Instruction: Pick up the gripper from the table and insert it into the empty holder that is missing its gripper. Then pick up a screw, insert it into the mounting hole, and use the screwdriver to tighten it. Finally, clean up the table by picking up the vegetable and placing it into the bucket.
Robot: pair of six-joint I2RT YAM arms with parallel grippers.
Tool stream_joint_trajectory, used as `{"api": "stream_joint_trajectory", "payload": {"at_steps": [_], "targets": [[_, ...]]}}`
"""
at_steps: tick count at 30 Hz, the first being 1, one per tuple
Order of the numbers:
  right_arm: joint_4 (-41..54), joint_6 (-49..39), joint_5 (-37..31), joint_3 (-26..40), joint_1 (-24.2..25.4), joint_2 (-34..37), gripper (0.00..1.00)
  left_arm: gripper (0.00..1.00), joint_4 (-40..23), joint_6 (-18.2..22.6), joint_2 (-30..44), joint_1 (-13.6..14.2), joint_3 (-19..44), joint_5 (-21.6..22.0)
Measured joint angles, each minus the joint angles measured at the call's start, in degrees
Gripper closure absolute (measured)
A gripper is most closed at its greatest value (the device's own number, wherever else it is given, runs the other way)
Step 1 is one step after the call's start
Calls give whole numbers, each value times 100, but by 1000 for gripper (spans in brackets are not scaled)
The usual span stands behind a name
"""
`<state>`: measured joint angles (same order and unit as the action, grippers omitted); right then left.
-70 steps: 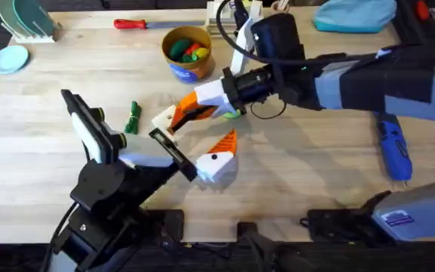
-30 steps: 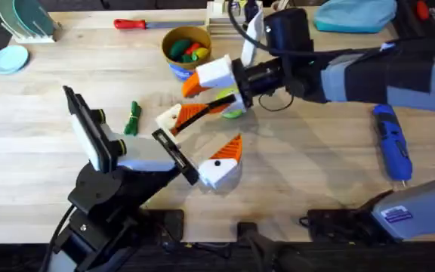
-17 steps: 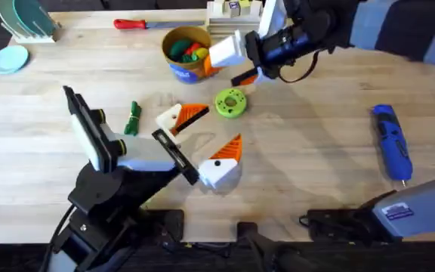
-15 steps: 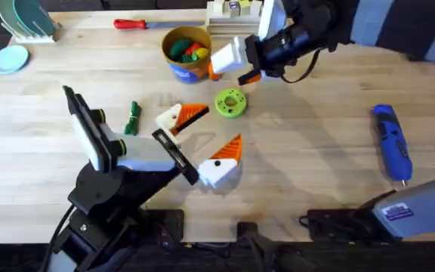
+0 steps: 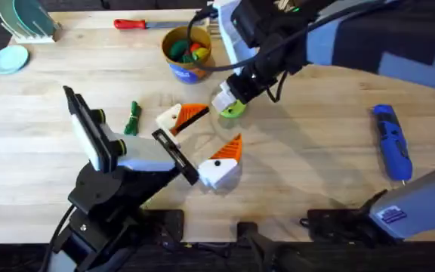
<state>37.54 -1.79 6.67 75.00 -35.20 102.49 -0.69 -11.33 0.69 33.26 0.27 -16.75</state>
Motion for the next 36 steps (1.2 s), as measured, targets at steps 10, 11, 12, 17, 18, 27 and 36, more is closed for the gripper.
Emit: {"api": "stream_joint_trajectory", "payload": {"at_steps": [10,11,12,17,18,27,36], "targets": [[2,-86,-366,0,-306,167,525,9,0,0,0,0,0,0],[0,-86,-388,0,-328,167,530,9,-2,0,0,0,0,0],[2,-91,-408,0,-347,167,534,9,-1,0,0,0,0,0],[14,-111,-432,0,-417,216,654,9,-1,0,0,0,0,0],[17,-110,-433,0,-428,236,685,9,-2,0,0,0,0,0],[62,-124,-473,0,-488,322,777,9,0,0,0,0,0,0],[85,-124,-515,2,-529,322,995,10,-2,0,0,0,0,0]]}}
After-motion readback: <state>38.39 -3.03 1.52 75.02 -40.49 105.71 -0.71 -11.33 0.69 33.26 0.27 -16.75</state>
